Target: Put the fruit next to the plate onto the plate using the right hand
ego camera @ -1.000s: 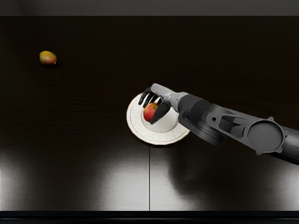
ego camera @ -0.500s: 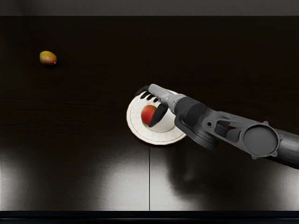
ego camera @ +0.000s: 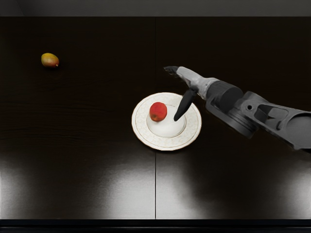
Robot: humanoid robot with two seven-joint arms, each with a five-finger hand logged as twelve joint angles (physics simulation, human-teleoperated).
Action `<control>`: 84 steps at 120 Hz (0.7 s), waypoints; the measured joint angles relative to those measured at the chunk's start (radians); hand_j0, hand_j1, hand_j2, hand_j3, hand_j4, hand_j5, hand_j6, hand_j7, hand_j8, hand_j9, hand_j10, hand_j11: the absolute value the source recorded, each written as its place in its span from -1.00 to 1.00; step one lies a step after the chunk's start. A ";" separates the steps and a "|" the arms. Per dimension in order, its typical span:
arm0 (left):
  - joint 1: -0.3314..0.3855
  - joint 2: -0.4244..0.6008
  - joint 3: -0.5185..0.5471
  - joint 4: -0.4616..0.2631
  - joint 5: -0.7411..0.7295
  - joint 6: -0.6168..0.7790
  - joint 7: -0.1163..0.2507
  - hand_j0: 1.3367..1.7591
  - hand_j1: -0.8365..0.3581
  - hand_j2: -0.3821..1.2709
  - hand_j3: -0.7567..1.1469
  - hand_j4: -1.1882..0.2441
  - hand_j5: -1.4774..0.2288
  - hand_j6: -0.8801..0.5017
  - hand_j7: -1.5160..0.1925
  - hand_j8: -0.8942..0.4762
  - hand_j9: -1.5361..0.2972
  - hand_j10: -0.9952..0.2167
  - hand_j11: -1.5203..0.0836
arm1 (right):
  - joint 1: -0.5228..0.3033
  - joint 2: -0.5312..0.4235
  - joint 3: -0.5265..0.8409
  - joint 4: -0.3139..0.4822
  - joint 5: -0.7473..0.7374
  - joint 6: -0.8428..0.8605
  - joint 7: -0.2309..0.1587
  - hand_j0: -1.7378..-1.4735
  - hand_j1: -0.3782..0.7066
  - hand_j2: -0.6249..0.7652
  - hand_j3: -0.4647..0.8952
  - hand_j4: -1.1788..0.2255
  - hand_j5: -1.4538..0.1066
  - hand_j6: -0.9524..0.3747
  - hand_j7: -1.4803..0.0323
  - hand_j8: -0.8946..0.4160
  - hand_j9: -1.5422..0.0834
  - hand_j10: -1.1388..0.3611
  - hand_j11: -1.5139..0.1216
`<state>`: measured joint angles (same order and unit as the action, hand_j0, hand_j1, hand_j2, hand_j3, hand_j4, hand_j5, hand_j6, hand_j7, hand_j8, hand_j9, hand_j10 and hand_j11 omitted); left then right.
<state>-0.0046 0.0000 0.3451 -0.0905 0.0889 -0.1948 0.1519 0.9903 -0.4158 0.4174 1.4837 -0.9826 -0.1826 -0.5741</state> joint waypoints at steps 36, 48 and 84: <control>0.000 0.000 0.000 0.000 0.000 0.000 0.000 0.52 0.52 -0.48 -0.21 0.33 0.38 -0.06 0.42 -0.04 0.34 0.26 0.52 | -0.008 -0.226 0.168 0.003 0.380 0.363 0.010 -0.40 -0.85 -0.11 -0.32 0.61 0.79 0.36 0.88 0.29 0.82 0.46 0.78; 0.000 0.000 0.000 0.000 0.000 0.000 0.000 0.52 0.52 -0.48 -0.21 0.33 0.38 -0.06 0.42 -0.04 0.34 0.26 0.52 | -0.021 -0.289 0.187 -0.020 0.465 0.474 0.011 -0.40 -0.85 -0.11 -0.32 0.62 0.79 0.37 0.88 0.30 0.83 0.46 0.78; 0.005 0.000 0.002 0.005 -0.004 0.000 0.000 0.52 0.52 -0.48 -0.21 0.33 0.38 -0.06 0.42 -0.04 0.34 0.26 0.52 | -0.064 -0.407 0.199 -0.141 0.623 0.742 0.075 -0.40 -0.86 -0.11 -0.32 0.62 0.80 0.37 0.89 0.30 0.83 0.46 0.79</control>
<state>0.0000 0.0000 0.3474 -0.0853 0.0849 -0.1945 0.1520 0.9268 -0.8224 0.6159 1.3430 -0.3597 0.5592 -0.4988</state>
